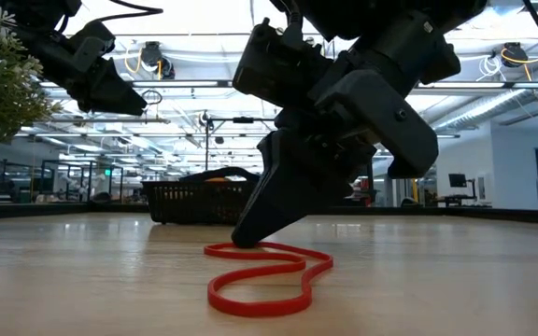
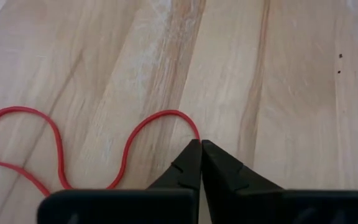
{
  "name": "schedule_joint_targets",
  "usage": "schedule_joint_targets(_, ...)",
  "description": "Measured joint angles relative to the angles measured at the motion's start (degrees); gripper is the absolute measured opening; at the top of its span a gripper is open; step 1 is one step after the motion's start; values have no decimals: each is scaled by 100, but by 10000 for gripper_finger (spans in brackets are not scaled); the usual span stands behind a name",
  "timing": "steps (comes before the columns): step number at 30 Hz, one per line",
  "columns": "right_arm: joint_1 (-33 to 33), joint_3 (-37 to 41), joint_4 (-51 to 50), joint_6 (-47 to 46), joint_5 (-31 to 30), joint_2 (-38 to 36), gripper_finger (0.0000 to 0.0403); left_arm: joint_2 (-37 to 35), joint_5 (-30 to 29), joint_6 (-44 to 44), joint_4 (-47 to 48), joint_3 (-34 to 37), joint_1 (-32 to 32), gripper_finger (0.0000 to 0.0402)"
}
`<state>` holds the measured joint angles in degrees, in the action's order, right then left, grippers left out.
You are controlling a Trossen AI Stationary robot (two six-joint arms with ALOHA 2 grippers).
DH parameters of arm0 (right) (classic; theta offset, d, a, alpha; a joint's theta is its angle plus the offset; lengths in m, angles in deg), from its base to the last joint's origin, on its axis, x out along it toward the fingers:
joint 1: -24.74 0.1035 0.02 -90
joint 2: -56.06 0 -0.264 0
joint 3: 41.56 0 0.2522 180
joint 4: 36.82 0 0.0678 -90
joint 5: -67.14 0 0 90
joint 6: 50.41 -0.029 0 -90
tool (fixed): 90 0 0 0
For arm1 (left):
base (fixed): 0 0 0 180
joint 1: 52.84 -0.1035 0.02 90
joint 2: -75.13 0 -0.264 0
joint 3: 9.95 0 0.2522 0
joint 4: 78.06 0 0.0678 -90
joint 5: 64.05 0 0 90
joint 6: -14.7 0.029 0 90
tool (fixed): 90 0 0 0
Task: Pick and place rubber bands into bin
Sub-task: Put the red rubber band into the black bin
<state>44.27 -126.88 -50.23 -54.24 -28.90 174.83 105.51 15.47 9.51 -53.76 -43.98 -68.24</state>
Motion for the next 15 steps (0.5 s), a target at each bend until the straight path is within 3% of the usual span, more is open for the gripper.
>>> schedule_joint_targets(11,-91,10,45,380,-67,-880,1,2,0,0,34,0,0,216)
schedule_joint_targets(15,-154,10,-9,804,-491,-1360,0,2,0,0,35,2,-2,216)
